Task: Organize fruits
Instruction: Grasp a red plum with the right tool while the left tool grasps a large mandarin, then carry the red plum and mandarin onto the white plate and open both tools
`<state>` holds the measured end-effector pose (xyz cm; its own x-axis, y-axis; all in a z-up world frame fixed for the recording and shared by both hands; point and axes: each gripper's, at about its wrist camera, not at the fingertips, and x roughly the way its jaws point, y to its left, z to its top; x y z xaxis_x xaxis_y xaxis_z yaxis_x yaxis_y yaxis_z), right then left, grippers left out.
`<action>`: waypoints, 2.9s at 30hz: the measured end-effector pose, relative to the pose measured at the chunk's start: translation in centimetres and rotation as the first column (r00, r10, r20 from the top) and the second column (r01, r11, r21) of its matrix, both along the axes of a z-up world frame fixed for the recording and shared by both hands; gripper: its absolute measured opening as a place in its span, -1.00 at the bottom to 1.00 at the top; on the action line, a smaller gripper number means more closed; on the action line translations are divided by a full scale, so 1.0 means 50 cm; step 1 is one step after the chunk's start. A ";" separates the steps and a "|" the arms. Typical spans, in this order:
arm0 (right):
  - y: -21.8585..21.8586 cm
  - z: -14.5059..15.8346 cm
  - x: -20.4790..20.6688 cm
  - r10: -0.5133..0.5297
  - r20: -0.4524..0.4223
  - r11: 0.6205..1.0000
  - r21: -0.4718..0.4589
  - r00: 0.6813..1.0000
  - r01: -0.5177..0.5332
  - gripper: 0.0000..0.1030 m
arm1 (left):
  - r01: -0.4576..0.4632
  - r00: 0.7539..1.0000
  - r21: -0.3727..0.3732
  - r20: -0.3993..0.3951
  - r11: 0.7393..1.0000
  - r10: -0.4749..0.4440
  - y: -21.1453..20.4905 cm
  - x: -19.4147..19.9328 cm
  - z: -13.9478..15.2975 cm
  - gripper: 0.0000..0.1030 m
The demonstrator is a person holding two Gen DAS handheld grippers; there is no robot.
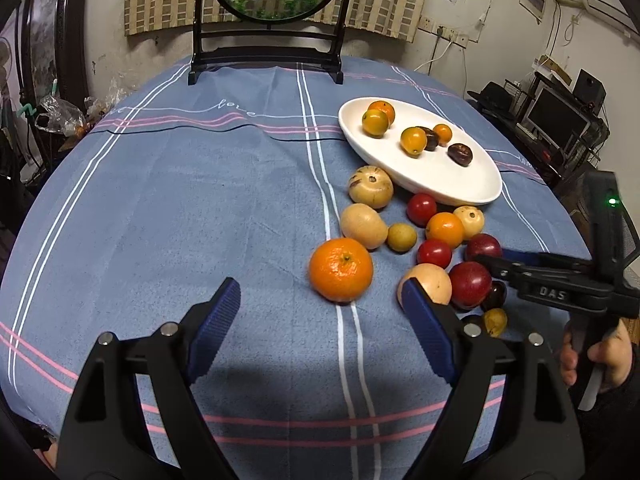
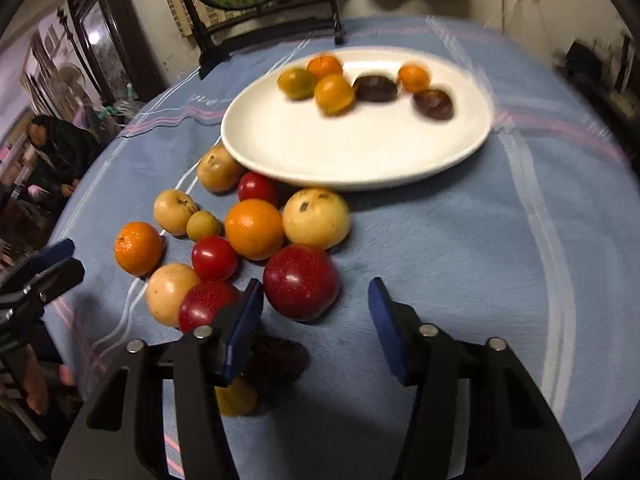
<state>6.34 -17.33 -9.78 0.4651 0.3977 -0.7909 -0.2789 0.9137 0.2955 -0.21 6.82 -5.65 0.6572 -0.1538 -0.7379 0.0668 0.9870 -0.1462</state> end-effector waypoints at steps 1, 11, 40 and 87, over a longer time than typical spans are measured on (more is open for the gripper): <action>0.001 0.003 0.003 0.007 0.002 1.000 0.006 1.000 -0.007 -0.22 | -0.004 1.000 0.003 -0.007 1.000 0.004 0.000 0.005 -0.004 0.64; -0.033 0.067 -0.073 -0.042 0.107 0.998 -0.041 0.993 0.046 -0.22 | 0.014 0.997 0.007 -0.077 1.000 -0.013 -0.026 0.064 -0.053 0.64; -0.035 0.062 -0.086 -0.060 0.117 0.998 -0.006 0.991 0.061 -0.22 | 0.075 0.997 -0.018 -0.006 0.997 -0.075 -0.070 0.040 -0.010 -0.13; -0.060 0.113 0.340 -0.108 0.156 0.975 -0.177 0.982 0.135 0.26 | 0.175 0.981 -0.022 -0.084 0.984 -0.176 -0.271 0.598 0.081 0.37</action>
